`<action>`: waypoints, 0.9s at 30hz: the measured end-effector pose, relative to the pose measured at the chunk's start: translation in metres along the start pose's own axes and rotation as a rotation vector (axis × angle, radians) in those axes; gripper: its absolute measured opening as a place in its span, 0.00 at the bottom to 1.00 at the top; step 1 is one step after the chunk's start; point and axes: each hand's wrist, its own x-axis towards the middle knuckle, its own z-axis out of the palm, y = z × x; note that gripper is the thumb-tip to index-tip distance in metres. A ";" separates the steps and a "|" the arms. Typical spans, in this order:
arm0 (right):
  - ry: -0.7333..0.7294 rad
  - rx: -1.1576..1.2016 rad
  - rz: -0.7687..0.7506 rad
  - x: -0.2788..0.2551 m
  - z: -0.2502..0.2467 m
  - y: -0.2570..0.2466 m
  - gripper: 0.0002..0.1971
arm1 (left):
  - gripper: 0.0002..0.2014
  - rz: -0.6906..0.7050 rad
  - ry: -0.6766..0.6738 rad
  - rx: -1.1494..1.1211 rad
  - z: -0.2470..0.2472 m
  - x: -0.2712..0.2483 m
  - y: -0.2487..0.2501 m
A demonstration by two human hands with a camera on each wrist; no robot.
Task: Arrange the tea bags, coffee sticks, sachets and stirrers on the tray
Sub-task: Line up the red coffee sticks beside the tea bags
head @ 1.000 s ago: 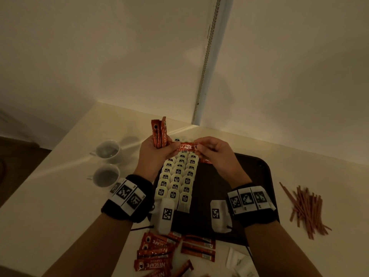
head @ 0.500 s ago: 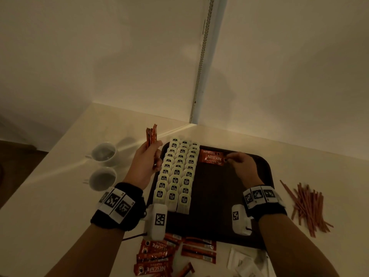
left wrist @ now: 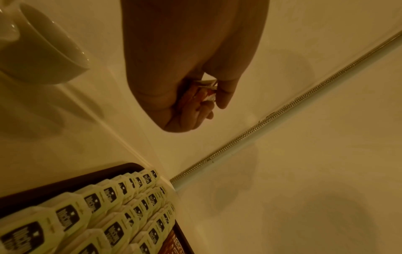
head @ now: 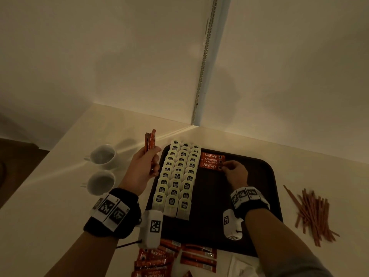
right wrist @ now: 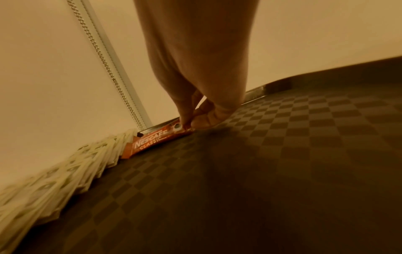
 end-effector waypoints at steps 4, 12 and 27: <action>0.017 -0.007 0.029 0.004 0.003 0.000 0.07 | 0.02 -0.006 0.007 -0.002 0.001 0.003 -0.001; 0.007 -0.031 0.044 0.003 0.003 0.003 0.07 | 0.05 -0.057 -0.067 -0.070 0.004 0.001 -0.005; -0.530 0.387 -0.461 -0.089 -0.016 -0.106 0.11 | 0.09 0.166 -0.123 0.386 0.021 -0.003 -0.002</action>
